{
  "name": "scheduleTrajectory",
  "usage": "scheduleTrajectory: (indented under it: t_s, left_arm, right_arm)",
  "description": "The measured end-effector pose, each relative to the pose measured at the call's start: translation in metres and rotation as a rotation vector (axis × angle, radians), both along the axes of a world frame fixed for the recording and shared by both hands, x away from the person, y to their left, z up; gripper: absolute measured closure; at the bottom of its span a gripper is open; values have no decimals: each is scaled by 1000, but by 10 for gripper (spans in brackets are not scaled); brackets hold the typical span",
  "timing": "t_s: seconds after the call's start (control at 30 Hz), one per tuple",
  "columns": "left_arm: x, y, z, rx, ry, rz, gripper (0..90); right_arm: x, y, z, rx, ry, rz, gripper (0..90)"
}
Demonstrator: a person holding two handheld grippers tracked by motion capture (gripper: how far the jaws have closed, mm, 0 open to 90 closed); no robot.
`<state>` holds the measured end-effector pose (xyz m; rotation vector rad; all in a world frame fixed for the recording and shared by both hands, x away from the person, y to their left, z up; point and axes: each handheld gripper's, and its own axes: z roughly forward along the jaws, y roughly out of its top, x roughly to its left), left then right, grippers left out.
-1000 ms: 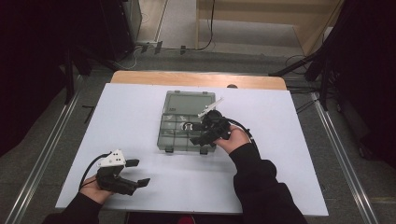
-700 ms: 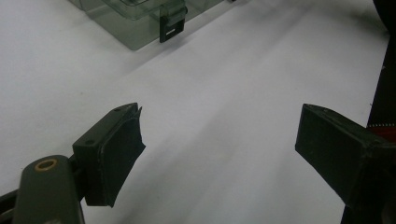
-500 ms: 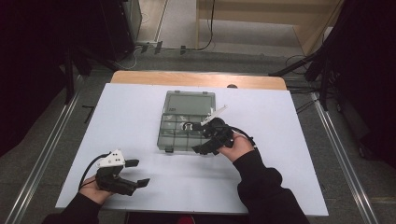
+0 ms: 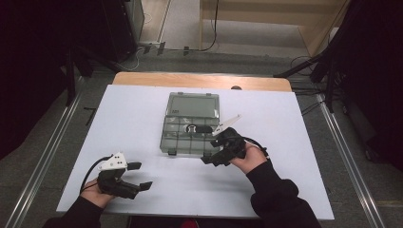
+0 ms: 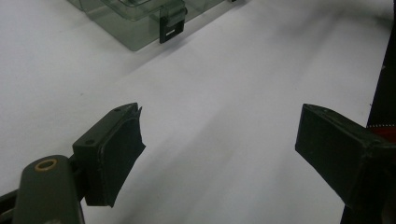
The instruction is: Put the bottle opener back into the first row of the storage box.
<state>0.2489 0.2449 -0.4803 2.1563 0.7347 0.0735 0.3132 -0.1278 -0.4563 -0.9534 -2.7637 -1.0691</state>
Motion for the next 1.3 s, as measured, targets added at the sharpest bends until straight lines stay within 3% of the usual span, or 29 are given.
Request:
scheduleTrajectory:
  t_s: [0.3, 0.47, 0.67, 0.87, 1.3]
  left_arm:
    - [0, 0, 0, 0, 0, 2, 143]
    - [0, 0, 0, 0, 1, 1, 143]
    - [0, 0, 0, 0, 0, 1, 143]
    - [0, 0, 0, 0, 0, 4, 143]
    - [0, 0, 0, 3, -1, 2, 143]
  right_arm:
    - [-14, -9, -6, -9, -5, 20, 231]
    - [-22, -19, -9, -4, -32, 65, 230]
    - [-30, -28, -13, -7, -25, 56, 230]
    - [-39, -39, -19, 22, -27, 66, 229]
    - [-55, -61, -27, -2, -25, 31, 226]
